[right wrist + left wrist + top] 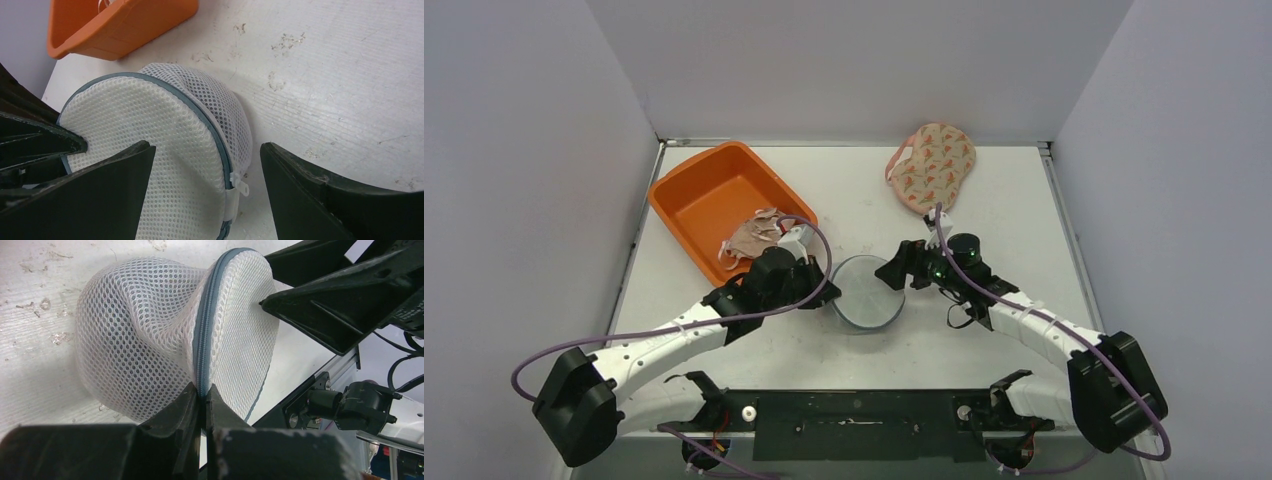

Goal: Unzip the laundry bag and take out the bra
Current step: Adjust the laundry bag at the center of the board.

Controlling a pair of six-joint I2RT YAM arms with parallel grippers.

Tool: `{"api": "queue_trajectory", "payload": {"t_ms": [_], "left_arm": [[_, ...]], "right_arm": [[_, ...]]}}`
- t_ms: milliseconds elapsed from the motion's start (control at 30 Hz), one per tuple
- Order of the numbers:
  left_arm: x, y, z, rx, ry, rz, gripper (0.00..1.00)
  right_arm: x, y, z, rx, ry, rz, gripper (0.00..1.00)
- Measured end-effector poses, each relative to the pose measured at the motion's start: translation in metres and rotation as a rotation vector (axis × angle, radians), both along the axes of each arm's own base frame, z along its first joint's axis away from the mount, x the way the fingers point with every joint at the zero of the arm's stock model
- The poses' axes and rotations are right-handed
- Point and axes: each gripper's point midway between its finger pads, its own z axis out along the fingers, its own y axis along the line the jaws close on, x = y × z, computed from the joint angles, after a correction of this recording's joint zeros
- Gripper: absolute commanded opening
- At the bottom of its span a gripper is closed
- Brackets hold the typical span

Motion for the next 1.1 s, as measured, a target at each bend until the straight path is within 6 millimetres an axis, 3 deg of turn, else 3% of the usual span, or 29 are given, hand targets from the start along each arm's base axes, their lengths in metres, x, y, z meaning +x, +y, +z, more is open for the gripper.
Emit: {"api": "queue_trajectory", "payload": {"t_ms": [100,200,267,367,400,467,567,667,767,833,900,1100], "left_arm": [[0.001,-0.001,-0.002,-0.009,0.008,-0.013,0.00],[0.001,-0.002,-0.002,-0.014,0.012,-0.024,0.00],[0.000,-0.001,-0.004,-0.013,0.015,-0.029,0.00],[0.001,-0.002,-0.006,-0.007,0.015,-0.035,0.00],[0.001,-0.002,-0.008,-0.003,0.016,-0.037,0.00],[0.001,-0.002,-0.012,0.011,0.019,-0.046,0.02],[0.001,-0.004,-0.014,0.028,0.018,-0.071,0.46],[0.003,-0.010,-0.009,0.042,0.005,-0.100,0.80],[0.008,-0.016,0.007,0.026,-0.018,-0.101,0.87],[0.013,-0.019,0.020,0.005,-0.034,-0.079,0.98],[0.016,-0.017,0.029,-0.020,-0.035,-0.032,0.96],[0.006,0.013,0.041,-0.141,0.016,0.190,0.96]], "right_arm": [[-0.002,0.003,-0.009,-0.015,0.024,0.014,0.68],[-0.003,0.005,-0.018,-0.027,0.048,0.020,0.53],[-0.004,0.006,-0.019,-0.027,0.051,0.024,0.40],[-0.006,0.007,-0.018,-0.021,0.052,0.029,0.10],[-0.007,0.007,-0.016,-0.016,0.054,0.033,0.06],[-0.011,0.007,-0.012,-0.010,0.051,0.035,0.05],[-0.020,0.000,0.004,0.004,0.028,0.022,0.05],[-0.029,-0.007,0.028,0.027,-0.018,-0.001,0.05],[-0.038,-0.017,0.047,0.055,-0.038,-0.050,0.05],[-0.042,-0.024,0.055,0.085,-0.035,-0.100,0.05],[-0.044,-0.031,0.059,0.126,-0.018,-0.167,0.05],[-0.049,-0.037,0.042,0.234,0.108,-0.357,0.05]]}}
